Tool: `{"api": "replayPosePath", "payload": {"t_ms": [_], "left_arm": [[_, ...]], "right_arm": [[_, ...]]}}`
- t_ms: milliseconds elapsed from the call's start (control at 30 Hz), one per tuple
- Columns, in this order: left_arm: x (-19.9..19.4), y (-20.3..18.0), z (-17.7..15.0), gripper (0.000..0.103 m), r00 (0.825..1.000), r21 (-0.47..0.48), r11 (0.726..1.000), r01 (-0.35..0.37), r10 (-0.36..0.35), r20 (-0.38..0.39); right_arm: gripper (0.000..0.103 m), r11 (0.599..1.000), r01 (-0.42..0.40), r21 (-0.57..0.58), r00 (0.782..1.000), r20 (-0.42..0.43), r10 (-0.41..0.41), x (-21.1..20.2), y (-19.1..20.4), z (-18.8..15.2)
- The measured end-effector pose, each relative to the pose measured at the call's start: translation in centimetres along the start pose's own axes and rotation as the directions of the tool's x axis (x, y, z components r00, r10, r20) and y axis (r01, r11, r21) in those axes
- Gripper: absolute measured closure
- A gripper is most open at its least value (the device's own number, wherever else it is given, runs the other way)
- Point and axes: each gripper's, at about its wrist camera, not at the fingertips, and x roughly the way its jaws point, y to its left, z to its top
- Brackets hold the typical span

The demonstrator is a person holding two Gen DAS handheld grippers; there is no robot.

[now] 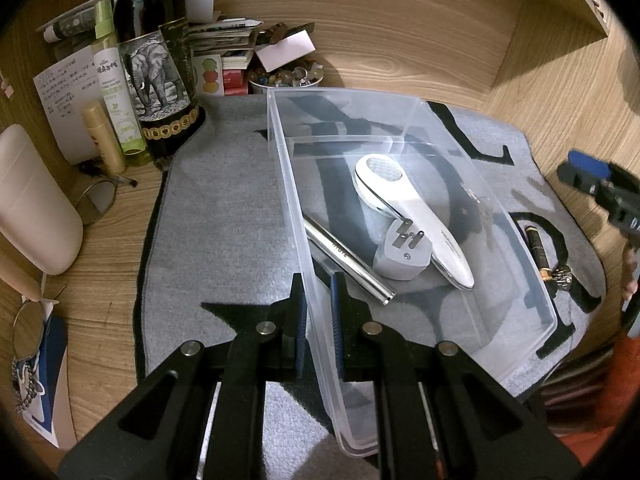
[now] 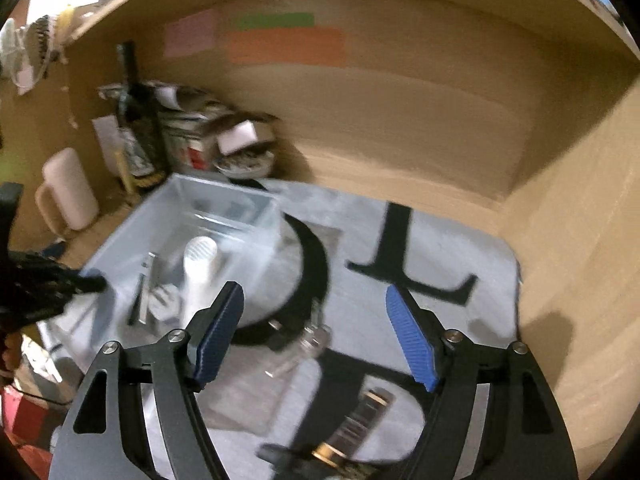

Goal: Organize rigid objects
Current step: 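Move the right gripper back to the small bottle and keys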

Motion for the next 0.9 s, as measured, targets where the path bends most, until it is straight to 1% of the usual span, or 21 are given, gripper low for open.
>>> {"api": "replayPosePath", "payload": {"t_ms": [100, 167, 233, 333, 467, 533, 567, 600, 667, 700, 767, 900], "left_arm": [[0.0, 0.0, 0.0, 0.092, 1.0, 0.001, 1.0, -0.001, 0.001, 0.0], [0.0, 0.0, 0.0, 0.092, 1.0, 0.002, 1.0, -0.001, 0.001, 0.0], [0.0, 0.0, 0.0, 0.092, 1.0, 0.002, 1.0, -0.001, 0.001, 0.0], [-0.1, 0.1, -0.1, 0.092, 1.0, 0.003, 1.0, -0.004, 0.004, 0.0], [-0.1, 0.2, -0.1, 0.092, 1.0, 0.002, 1.0, -0.006, 0.006, 0.0], [-0.1, 0.2, -0.1, 0.092, 1.0, 0.003, 1.0, -0.007, 0.007, 0.0], [-0.1, 0.2, -0.1, 0.092, 1.0, 0.003, 1.0, -0.007, 0.007, 0.0], [-0.1, 0.2, -0.1, 0.092, 1.0, 0.003, 1.0, -0.007, 0.007, 0.0], [-0.1, 0.2, -0.1, 0.092, 1.0, 0.003, 1.0, -0.008, 0.008, 0.0], [-0.1, 0.2, -0.1, 0.092, 1.0, 0.002, 1.0, -0.008, 0.008, 0.0], [-0.1, 0.1, -0.1, 0.092, 1.0, 0.002, 1.0, -0.008, 0.008, 0.0], [-0.1, 0.1, -0.1, 0.092, 1.0, 0.002, 1.0, -0.009, 0.009, 0.0]], "right_arm": [[0.032, 0.999, 0.023, 0.029, 0.999, -0.042, -0.022, 0.6, -1.2, -1.7], [0.032, 0.998, 0.044, 0.049, 0.996, -0.084, -0.04, 1.5, -1.9, -3.1], [0.032, 0.996, 0.05, 0.071, 0.991, -0.125, -0.04, 2.3, -2.7, -4.3], [0.032, 0.994, 0.058, 0.097, 0.978, -0.207, -0.037, 3.8, -3.5, -6.3], [0.033, 0.992, 0.053, 0.117, 0.959, -0.283, -0.017, 5.2, -3.9, -8.4], [0.034, 0.991, 0.052, 0.121, 0.955, -0.295, -0.014, 5.5, -3.9, -9.1], [0.034, 0.992, 0.057, 0.112, 0.96, -0.279, -0.023, 5.3, -3.7, -9.2], [0.038, 0.993, 0.055, 0.107, 0.962, -0.273, -0.024, 5.2, -3.6, -9.3], [0.059, 0.994, 0.046, 0.099, 0.965, -0.263, -0.019, 5.0, -3.4, -9.2], [0.064, 0.995, 0.04, 0.095, 0.966, -0.258, -0.015, 4.9, -3.3, -9.1], [0.081, 0.996, 0.04, 0.085, 0.968, -0.251, -0.018, 4.8, -3.1, -9.1], [0.081, 0.994, 0.042, 0.102, 0.972, -0.233, -0.017, 5.2, -3.3, -8.5]]}}
